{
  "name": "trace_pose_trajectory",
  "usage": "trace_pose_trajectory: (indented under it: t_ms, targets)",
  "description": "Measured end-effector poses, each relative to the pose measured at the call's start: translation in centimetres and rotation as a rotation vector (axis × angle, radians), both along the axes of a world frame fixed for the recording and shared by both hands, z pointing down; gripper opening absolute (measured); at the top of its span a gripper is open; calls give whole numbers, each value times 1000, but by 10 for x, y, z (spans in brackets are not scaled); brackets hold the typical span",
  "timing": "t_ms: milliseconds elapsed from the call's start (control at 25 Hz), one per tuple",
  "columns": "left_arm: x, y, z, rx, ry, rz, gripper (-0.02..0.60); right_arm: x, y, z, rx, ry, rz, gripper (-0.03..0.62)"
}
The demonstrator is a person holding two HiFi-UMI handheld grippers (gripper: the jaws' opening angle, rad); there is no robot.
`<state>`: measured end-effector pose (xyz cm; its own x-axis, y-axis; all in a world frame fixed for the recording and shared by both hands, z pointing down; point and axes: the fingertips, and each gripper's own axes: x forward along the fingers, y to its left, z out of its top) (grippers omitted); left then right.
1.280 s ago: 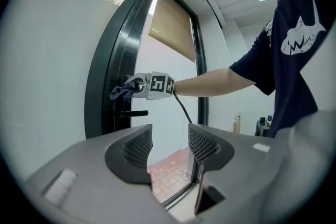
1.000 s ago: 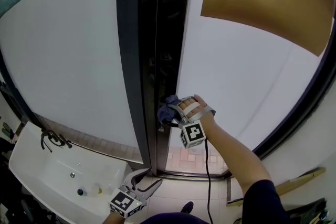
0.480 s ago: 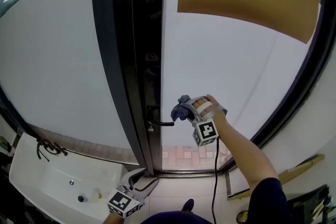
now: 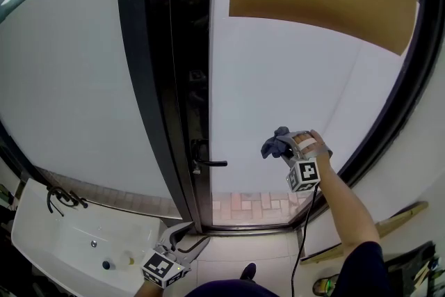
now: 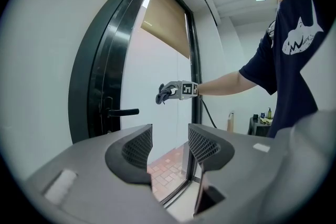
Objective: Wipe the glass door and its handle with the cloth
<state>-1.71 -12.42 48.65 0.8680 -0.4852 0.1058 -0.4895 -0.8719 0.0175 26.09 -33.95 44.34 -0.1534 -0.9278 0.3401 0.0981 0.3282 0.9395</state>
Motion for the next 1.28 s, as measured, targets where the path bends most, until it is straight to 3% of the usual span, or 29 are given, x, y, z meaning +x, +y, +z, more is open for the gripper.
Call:
trace_pose_trajectory:
  t_ms: [200,320,480,680,840,960,1280]
  targets:
    - [0,1,-5,6,5,-1,209,32,5,-4,-2,-62,95,143]
    - [-3,1,-5,4,8,-9,209,22,7,-11,13,-150,104,143]
    - [-7,0,1,-6,9,-14,209,-41,8,-31,27,-272,-13,143]
    - [-6,0,-5,4,21,-24,209,-139,-5,-41,-8,-324,-160,143]
    - [-10,1,-5,7,22,-40,209,-197,-20,-32,-43,-286,-227,143]
    - [-17,0,-6,11,22,-64,209,-218,-32,-19,-69,-249,-236,143]
    - [-17,5,-8,-6,19,-75,209,-196,-38,12,-95,-141,-212,143]
